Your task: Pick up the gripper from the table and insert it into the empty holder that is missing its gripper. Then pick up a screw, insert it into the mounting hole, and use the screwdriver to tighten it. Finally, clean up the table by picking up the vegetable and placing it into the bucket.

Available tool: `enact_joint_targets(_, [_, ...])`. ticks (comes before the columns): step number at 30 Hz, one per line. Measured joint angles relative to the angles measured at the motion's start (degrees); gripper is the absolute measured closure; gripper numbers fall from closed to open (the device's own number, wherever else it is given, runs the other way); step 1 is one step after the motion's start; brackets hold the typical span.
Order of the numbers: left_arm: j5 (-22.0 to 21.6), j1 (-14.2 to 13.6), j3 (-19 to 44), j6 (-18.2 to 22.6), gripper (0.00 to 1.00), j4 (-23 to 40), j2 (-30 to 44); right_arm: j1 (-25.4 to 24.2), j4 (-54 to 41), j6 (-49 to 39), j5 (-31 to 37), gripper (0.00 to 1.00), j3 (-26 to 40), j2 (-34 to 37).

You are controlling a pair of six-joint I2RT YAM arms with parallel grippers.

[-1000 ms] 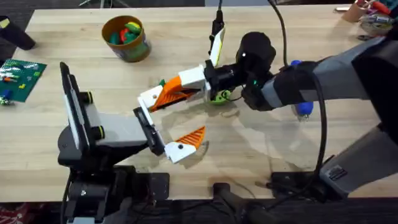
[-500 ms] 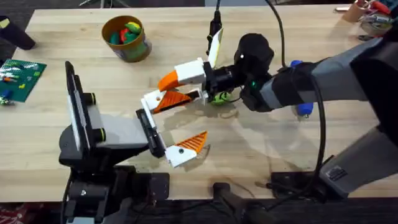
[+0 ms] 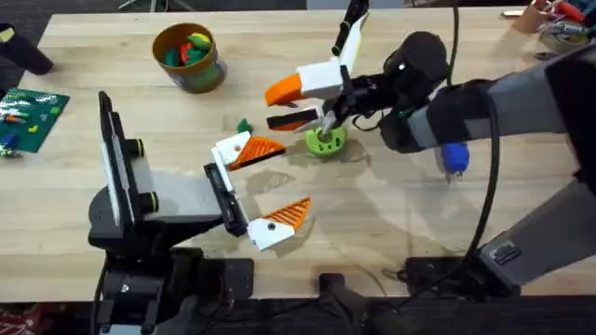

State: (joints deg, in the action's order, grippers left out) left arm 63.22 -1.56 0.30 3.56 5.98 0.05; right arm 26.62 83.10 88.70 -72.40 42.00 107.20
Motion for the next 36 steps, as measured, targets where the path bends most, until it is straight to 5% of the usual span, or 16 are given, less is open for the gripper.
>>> enact_joint_targets(4, [0.0,0.0,0.0,0.1,0.014,0.0,0.0,-4.4,-0.1,2.6,-3.0,0.005,-3.5,-0.6])
enact_joint_targets(15, [0.0,0.0,0.0,0.1,0.014,0.0,0.0,-3.4,1.2,1.8,0.5,0.005,-18.6,-9.3])
enact_joint_targets(26, [0.0,0.0,0.0,0.1,0.015,0.0,0.0,5.2,-6.4,-6.3,12.4,0.006,-19.1,-10.5])
enact_joint_targets(36, [0.0,0.0,0.0,0.1,0.014,0.0,0.0,6.0,-8.0,-9.6,17.7,0.009,-17.6,-10.5])
